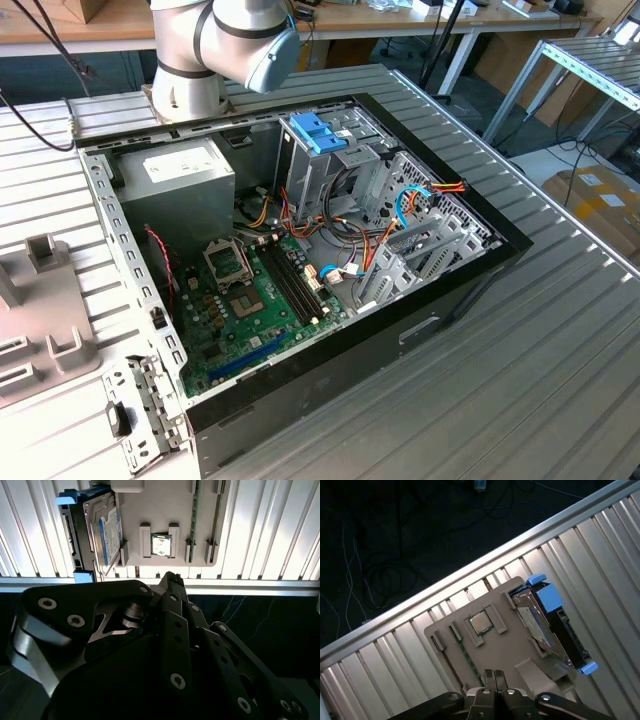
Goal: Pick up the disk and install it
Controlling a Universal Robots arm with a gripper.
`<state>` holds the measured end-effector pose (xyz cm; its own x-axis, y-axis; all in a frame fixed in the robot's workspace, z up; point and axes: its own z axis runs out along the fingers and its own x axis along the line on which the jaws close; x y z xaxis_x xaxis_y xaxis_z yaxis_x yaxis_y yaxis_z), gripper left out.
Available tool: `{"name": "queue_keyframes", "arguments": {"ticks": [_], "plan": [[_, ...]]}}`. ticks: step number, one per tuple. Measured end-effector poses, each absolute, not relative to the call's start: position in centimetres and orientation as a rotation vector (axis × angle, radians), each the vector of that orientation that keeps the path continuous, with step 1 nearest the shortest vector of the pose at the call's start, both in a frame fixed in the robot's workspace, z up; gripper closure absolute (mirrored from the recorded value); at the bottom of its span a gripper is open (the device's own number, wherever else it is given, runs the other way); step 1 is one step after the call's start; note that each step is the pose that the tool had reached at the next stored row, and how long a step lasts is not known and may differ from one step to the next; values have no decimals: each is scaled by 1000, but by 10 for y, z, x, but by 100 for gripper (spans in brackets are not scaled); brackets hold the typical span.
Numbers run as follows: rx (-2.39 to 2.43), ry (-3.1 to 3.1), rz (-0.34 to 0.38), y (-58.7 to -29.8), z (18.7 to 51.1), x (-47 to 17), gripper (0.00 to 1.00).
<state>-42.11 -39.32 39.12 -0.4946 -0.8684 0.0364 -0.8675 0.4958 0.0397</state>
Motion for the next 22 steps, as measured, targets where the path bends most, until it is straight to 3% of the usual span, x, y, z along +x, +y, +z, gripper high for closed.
{"name": "queue_keyframes", "arguments": {"ticks": [22], "plan": [[1771,-2531,-18,-393,391,-421,89]]}}
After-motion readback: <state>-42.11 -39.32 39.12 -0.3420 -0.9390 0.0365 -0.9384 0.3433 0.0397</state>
